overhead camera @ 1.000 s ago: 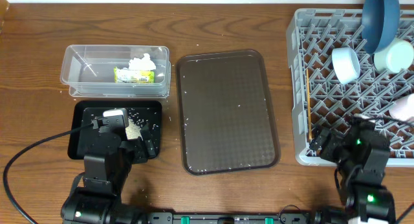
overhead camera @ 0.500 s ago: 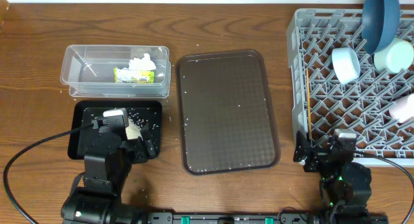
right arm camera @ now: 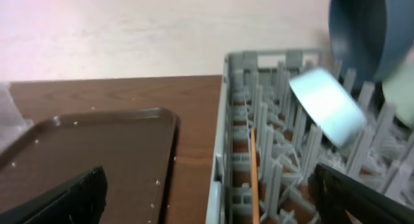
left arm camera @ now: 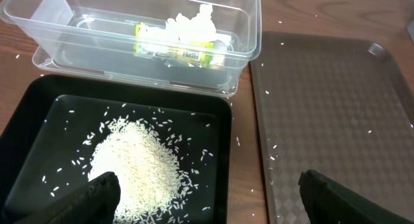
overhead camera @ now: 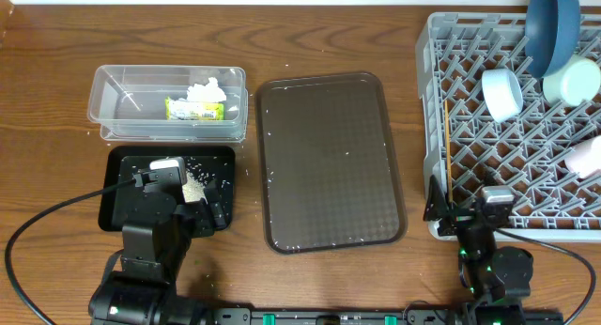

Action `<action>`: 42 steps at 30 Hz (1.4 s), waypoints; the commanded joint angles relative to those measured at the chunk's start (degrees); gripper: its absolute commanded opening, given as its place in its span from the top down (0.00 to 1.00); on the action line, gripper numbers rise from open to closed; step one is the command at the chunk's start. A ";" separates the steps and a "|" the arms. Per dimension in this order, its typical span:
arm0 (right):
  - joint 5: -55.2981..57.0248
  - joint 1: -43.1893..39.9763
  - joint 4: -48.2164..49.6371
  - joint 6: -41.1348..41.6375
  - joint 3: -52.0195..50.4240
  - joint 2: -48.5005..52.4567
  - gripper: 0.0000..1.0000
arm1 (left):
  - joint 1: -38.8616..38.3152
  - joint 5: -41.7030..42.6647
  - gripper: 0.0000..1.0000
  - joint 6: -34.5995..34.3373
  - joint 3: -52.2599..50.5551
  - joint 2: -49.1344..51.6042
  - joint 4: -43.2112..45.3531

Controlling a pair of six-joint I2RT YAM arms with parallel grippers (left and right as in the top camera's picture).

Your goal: Sort waste into correct bins and load items into the dishwasher rack

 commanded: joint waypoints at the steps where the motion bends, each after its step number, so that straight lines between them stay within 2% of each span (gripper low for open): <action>1: -5.79 0.63 -1.40 -10.69 -0.09 -1.25 0.01 | -0.09 -0.68 0.10 0.11 -0.24 0.00 0.15; 3: -6.86 0.61 -6.34 -13.07 -0.11 -4.63 0.01 | -0.09 -0.68 0.10 0.11 -0.24 0.00 0.15; 6: -6.49 0.59 -6.10 -13.05 -0.09 -7.61 0.01 | -0.09 -0.68 0.10 0.11 -0.24 0.00 0.15; 42: -6.51 0.39 -6.05 -13.03 -0.09 -7.41 0.01 | -0.09 -0.68 0.09 0.11 -0.24 0.00 0.15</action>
